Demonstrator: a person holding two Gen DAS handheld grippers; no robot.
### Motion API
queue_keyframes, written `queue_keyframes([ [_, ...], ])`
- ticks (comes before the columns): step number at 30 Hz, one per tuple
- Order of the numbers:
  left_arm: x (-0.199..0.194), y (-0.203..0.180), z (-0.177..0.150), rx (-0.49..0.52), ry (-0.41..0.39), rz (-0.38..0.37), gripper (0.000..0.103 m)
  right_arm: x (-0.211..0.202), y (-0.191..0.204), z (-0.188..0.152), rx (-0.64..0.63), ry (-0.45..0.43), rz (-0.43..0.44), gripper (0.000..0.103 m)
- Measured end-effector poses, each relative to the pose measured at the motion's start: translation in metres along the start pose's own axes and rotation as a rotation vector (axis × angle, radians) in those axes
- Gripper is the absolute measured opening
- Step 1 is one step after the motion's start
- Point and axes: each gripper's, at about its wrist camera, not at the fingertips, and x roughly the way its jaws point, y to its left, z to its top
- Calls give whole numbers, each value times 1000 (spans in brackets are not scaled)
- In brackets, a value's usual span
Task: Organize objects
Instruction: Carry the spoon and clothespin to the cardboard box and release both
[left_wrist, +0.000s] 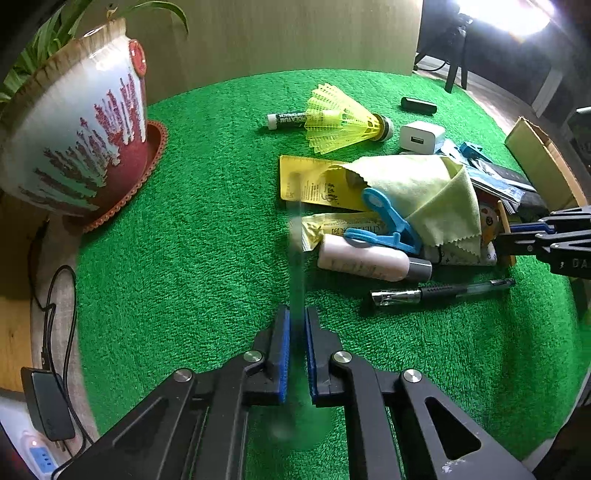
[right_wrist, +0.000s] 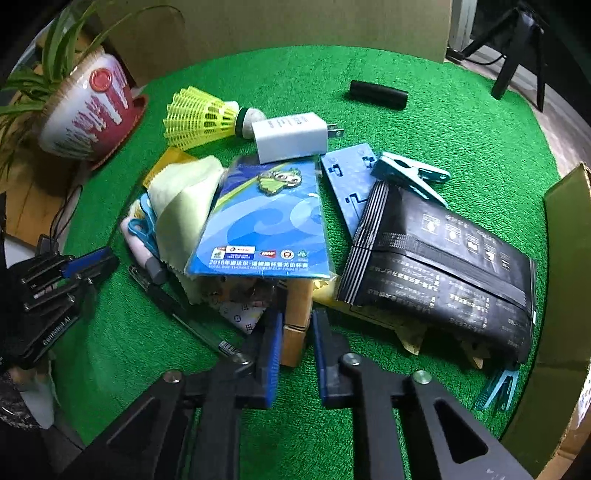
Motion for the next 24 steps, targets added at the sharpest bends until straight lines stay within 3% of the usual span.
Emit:
queue_keyframes([
  [14, -31, 2, 0, -73, -72, -55, 8, -26, -16, -18, 21, -40, 68, 12],
  [24, -54, -45, 19, -47, -131, -106, 8, -59, -49, -34, 88, -105, 102, 12],
])
